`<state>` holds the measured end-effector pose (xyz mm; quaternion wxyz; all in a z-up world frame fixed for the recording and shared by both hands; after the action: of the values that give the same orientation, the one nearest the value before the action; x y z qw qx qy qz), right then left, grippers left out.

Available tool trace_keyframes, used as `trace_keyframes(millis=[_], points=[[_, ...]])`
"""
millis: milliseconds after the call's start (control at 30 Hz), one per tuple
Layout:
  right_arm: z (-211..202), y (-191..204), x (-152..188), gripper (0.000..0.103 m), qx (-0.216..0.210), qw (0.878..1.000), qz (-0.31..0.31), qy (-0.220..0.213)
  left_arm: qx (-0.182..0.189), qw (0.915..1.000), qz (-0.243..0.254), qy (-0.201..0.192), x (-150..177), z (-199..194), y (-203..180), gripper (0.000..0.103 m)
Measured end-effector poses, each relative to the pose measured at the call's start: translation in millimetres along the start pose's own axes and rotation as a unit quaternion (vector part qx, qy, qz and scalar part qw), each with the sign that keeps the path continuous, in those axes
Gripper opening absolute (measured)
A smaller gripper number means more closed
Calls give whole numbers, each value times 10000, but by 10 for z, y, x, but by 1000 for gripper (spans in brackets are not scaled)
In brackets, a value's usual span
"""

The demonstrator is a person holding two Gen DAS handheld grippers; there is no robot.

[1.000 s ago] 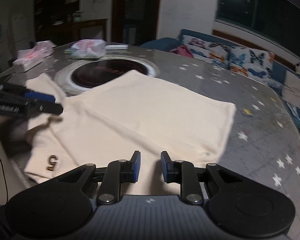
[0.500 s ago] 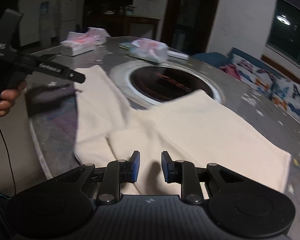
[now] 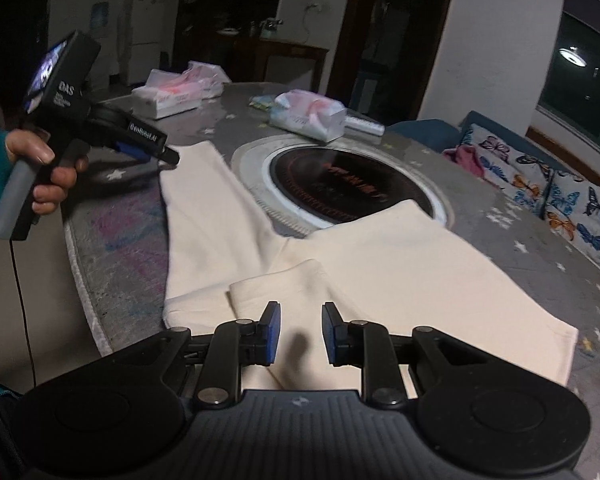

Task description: Fold clothes

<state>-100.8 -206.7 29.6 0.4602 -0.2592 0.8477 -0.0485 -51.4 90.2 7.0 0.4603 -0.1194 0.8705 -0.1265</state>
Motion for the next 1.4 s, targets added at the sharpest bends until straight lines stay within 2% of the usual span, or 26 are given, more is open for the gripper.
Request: trace_keyframes(millis=[33,67,133,267,400,533,700,833,1000,1167,1267,1300,1333,1400], points=[[-22,-34,6,22,35,10000,55,-8,9,10000,-22,-21,-7,15,7,37],[-43,-65,16,22,68,9999,106,-14,37,10000,-61,-28,-14,28,15,25],[-87,-125,44,22,148,9997,199,-21,125,9998,-157,-32,-33,52,35,8],[-175,-273,131,22,345,9984,442,-6,561,9981,-25,-246,-100,-76,-136,5],[-248,-441,225,22,563,9960,694,6,1315,9891,409,-524,-201,-336,-597,4],[-353,-664,356,22,860,9912,1011,-14,2227,9690,857,-635,-224,-570,-1158,4],[-498,-921,566,22,1226,9825,1404,15,3302,9322,1383,-529,-107,-771,-1844,4],[-619,-1097,752,22,1490,9741,1697,84,3950,9040,1612,-275,103,-809,-2271,4],[-705,-1247,954,22,1724,9639,2016,230,4448,8732,1980,234,484,-743,-2692,5],[-752,-1325,1052,22,1826,9586,2166,304,4493,8611,2267,721,838,-602,-2866,8],[-762,-1349,1060,22,1834,9572,2218,300,4508,8544,2419,907,978,-619,-2859,19],[-764,-1350,1053,22,1821,9571,2234,295,4519,8525,2452,941,992,-624,-2825,28],[-760,-1347,1042,22,1798,9575,2237,291,4530,8506,2484,975,1006,-629,-2791,33],[-740,-1335,1011,22,1727,9589,2234,279,4476,8521,2546,937,993,-625,-2707,36]])
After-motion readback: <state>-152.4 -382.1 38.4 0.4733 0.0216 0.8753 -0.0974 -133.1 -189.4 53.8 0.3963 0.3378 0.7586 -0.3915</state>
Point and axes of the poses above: each gripper's, at about its wrist camera, not at the fingertips, and z roughly the way its jaws point, y to its left, x to its underside, the point moved 2 cm from there along z, roughly the way its jaws point, and after that the axes turned 14 degrees about x, right-handed, at the moved point
